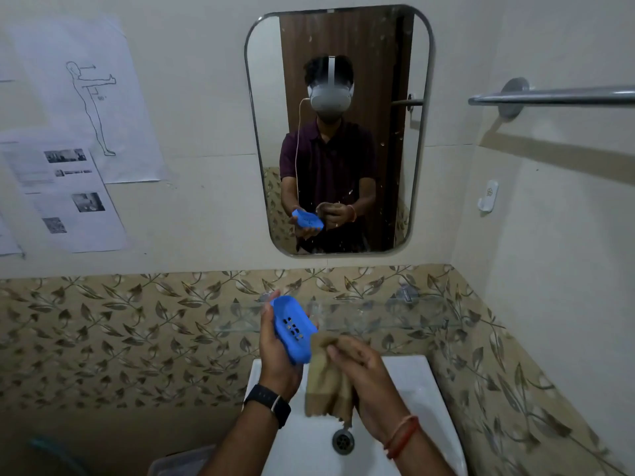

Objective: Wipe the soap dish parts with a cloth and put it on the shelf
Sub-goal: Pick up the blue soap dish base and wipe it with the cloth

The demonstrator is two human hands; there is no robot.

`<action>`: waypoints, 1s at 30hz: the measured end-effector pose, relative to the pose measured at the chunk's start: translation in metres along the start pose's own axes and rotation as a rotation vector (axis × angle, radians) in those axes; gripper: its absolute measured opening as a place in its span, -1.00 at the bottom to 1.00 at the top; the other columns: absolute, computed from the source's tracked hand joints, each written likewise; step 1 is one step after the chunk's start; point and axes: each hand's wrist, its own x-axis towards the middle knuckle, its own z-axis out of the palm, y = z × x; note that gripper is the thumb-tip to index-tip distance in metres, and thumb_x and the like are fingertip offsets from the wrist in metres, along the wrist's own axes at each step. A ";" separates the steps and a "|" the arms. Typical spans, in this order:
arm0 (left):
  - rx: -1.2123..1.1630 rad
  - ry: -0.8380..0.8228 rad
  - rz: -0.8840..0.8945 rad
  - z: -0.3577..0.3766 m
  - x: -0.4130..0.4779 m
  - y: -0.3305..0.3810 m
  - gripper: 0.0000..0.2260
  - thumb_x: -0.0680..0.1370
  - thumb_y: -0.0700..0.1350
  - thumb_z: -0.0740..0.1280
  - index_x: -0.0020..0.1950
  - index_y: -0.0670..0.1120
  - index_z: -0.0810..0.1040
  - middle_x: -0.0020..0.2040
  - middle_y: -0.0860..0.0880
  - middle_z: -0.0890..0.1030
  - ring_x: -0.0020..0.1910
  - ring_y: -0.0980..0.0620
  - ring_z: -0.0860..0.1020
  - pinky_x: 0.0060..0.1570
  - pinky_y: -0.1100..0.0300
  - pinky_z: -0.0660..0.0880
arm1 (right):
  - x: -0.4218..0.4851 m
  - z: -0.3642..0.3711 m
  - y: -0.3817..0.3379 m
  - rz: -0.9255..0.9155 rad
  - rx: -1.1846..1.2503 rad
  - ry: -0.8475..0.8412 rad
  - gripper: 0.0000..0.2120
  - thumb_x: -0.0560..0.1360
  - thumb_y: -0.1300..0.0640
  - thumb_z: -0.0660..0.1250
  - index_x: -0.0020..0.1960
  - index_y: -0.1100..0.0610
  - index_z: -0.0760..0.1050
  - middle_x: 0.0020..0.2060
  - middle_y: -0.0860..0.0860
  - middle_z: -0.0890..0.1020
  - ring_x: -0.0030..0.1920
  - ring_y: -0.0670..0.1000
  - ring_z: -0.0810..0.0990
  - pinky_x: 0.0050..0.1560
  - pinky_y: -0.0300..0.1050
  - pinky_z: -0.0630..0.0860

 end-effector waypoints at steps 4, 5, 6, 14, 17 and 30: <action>0.092 0.019 0.075 0.002 -0.001 0.006 -0.56 0.52 0.06 0.38 0.39 0.00 0.47 0.23 -0.09 0.41 0.11 -0.13 0.52 0.00 -0.09 0.60 | 0.006 -0.010 0.014 -0.024 0.353 0.425 -0.86 0.48 0.19 0.44 0.02 0.09 0.68 0.01 0.07 0.74 0.02 0.08 0.71 -0.03 0.03 0.63; 0.113 0.049 0.063 0.001 -0.002 0.007 -0.57 0.47 0.07 0.42 0.29 -0.04 0.49 0.20 -0.13 0.41 0.08 -0.14 0.53 -0.03 -0.06 0.59 | 0.010 -0.015 0.017 -0.057 0.358 0.535 -0.87 0.49 0.21 0.43 0.02 0.08 0.67 0.03 0.04 0.73 0.04 0.07 0.70 0.01 0.03 0.63; 0.130 0.094 0.047 0.000 -0.003 0.007 -0.59 0.46 0.06 0.44 0.23 -0.08 0.48 0.20 -0.19 0.46 0.08 -0.16 0.56 -0.05 -0.04 0.60 | 0.014 -0.018 0.018 -0.095 0.342 0.632 -0.83 0.50 0.22 0.42 0.07 0.08 0.65 0.08 0.03 0.71 0.09 0.06 0.68 0.10 0.06 0.61; 0.170 0.113 -0.228 0.016 -0.028 -0.018 -0.59 0.61 0.14 0.30 0.28 -0.12 0.61 0.18 -0.27 0.69 0.09 -0.25 0.69 -0.04 -0.09 0.68 | 0.039 0.010 0.012 -0.496 -0.505 0.627 -0.74 0.49 0.25 0.43 0.09 -0.06 0.63 0.03 -0.13 0.63 0.04 -0.23 0.62 0.02 -0.36 0.58; 0.041 0.076 -0.327 0.024 -0.026 -0.018 -0.51 0.59 0.15 0.31 0.33 -0.20 0.59 0.18 -0.26 0.68 0.15 -0.25 0.66 0.11 -0.09 0.59 | 0.038 0.024 0.026 -0.537 -0.898 0.424 -0.70 0.48 0.29 0.40 0.12 -0.02 0.66 0.04 -0.10 0.60 0.05 -0.15 0.59 0.12 -0.30 0.56; 0.030 0.066 -0.329 0.020 -0.014 -0.003 -0.57 0.61 0.07 0.29 0.30 -0.23 0.59 0.08 -0.26 0.71 -0.03 -0.18 0.69 0.01 -0.07 0.62 | 0.052 0.013 -0.003 -0.587 -1.157 0.210 -0.73 0.52 0.28 0.27 0.13 0.07 0.64 -0.01 0.00 0.60 -0.03 -0.07 0.59 0.03 -0.16 0.61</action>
